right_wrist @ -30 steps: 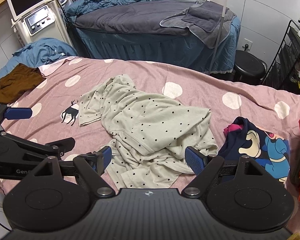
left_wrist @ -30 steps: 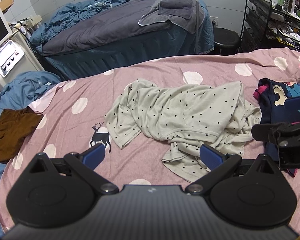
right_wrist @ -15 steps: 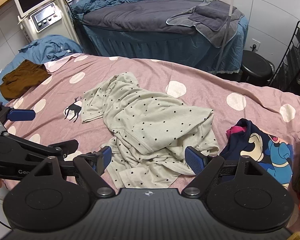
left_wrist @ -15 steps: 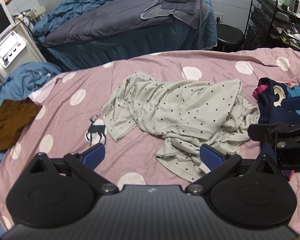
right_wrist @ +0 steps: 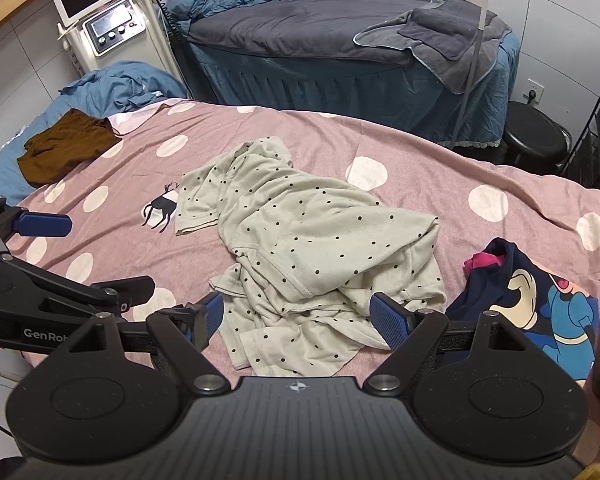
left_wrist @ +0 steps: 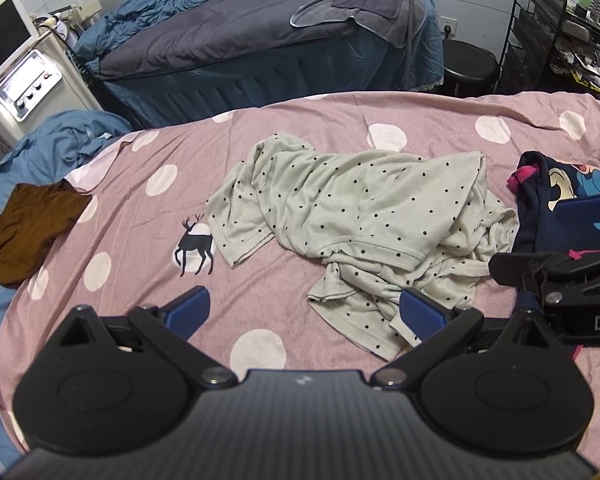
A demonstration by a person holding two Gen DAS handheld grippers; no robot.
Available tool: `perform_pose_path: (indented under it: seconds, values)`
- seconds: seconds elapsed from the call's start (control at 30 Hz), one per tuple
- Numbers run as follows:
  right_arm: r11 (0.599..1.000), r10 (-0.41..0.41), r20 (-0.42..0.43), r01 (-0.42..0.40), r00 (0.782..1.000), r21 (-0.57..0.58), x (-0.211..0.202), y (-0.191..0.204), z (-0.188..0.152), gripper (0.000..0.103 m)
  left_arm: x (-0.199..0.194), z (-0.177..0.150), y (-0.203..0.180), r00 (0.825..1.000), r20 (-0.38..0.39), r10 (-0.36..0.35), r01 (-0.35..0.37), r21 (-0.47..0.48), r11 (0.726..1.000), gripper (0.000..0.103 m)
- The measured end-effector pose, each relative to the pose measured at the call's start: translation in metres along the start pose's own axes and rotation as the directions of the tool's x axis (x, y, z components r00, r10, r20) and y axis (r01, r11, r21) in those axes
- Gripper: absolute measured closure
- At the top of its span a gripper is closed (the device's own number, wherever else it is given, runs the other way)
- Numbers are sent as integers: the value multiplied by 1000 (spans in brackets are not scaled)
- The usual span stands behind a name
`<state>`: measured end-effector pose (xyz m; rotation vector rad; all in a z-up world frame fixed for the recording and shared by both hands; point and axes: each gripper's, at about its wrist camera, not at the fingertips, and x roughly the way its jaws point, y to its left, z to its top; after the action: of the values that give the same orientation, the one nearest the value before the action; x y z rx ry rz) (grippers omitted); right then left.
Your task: Fold small clothes
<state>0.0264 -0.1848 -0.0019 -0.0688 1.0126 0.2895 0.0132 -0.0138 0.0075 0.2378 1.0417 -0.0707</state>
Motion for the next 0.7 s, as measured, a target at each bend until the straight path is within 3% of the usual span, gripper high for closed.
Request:
perform_pose_path:
  seconds: [0.7]
  values:
    - [999,-48,-35,48,998,5,21,11,10,0,31,8,31,1000,-22,-8,8,-11,1000,0]
